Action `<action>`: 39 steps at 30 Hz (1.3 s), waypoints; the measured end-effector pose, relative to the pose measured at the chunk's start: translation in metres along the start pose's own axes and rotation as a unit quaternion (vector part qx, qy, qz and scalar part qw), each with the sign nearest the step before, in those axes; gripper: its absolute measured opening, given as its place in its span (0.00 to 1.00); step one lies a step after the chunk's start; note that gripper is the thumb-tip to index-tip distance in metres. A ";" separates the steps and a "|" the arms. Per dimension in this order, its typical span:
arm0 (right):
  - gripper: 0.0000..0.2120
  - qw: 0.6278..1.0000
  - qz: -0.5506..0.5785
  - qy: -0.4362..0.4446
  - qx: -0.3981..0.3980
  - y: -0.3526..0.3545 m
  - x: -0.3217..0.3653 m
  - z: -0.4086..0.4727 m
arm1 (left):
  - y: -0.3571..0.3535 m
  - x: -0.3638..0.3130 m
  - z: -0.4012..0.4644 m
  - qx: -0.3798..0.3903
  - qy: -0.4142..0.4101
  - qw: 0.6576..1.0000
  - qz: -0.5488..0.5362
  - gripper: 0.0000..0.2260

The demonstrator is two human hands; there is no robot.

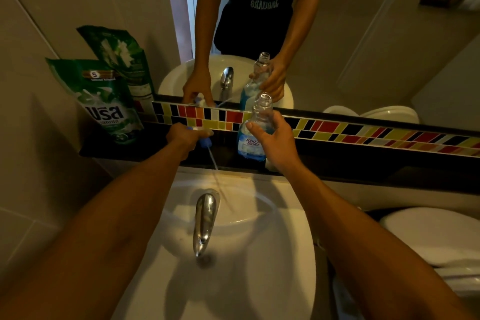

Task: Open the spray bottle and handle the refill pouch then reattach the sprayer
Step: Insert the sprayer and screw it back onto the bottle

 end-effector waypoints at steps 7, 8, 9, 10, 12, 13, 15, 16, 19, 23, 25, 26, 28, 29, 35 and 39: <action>0.19 1.000 0.003 -0.026 0.009 0.000 0.010 -0.004 | 0.011 -0.050 -0.016 0.063 -0.067 0.992 -0.090 0.12; 0.19 0.999 0.005 -0.032 0.006 0.001 0.010 -0.005 | 0.015 -0.063 -0.018 0.071 -0.080 0.989 -0.105 0.09; 0.19 0.999 0.004 -0.037 0.003 0.001 0.011 -0.006 | 0.018 -0.076 -0.020 0.078 -0.092 0.985 -0.122 0.07; 0.20 0.999 -0.001 -0.036 -0.002 0.001 0.013 -0.007 | 0.023 -0.089 -0.022 0.082 -0.101 0.982 -0.136 0.07; 0.20 0.999 -0.017 -0.030 -0.008 0.001 0.017 -0.008 | 0.034 -0.115 -0.027 0.082 -0.121 0.976 -0.158 0.07; 0.19 0.999 -0.022 -0.029 -0.009 0.000 0.018 -0.009 | 0.040 -0.129 -0.030 0.081 -0.133 0.973 -0.169 0.06; 0.18 0.999 -0.029 -0.033 -0.009 0.001 0.021 -0.009 | 0.052 -0.160 -0.037 0.078 -0.148 0.965 -0.203 0.09; 0.17 0.999 -0.034 -0.030 -0.010 0.001 0.023 -0.010 | 0.058 -0.176 -0.041 0.074 -0.153 0.960 -0.223 0.13; 0.16 0.999 -0.051 -0.009 -0.016 0.001 0.034 -0.014 | 0.071 -0.217 -0.054 0.064 -0.172 0.944 -0.275 0.22; 0.14 0.998 -0.062 0.024 -0.008 -0.001 0.053 -0.026 | 0.085 -0.260 -0.075 0.064 -0.215 0.920 -0.323 0.19; 0.15 0.997 -0.067 0.030 -0.001 -0.001 0.059 -0.032 | 0.096 -0.278 -0.084 0.041 -0.234 0.912 -0.334 0.18; 0.15 0.997 -0.073 0.031 0.000 0.000 0.060 -0.034 | 0.101 -0.285 -0.087 0.034 -0.244 0.909 -0.335 0.18; 0.15 0.994 -0.099 0.036 -0.008 0.004 0.062 -0.037 | 0.110 -0.299 -0.093 0.028 -0.263 0.906 -0.331 0.15; 0.15 0.993 -0.116 0.035 -0.013 0.007 0.063 -0.039 | 0.114 -0.304 -0.096 0.026 -0.271 0.904 -0.328 0.14; 0.20 0.983 -0.175 0.022 -0.055 0.027 0.074 -0.048 | 0.128 -0.318 -0.101 0.027 -0.301 0.897 -0.323 0.10; 0.21 0.977 -0.203 0.009 -0.065 0.034 0.077 -0.052 | 0.130 -0.320 -0.102 0.026 -0.304 0.893 -0.329 0.11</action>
Point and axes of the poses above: each hand's wrist, its own z-axis towards the middle knuckle, its own y-axis out of the back of the hand, x = y × z, the point moved 8 cm from there along z, towards the middle knuckle, and after that the axes turned 13 degrees about -y, right-handed, at the moved point
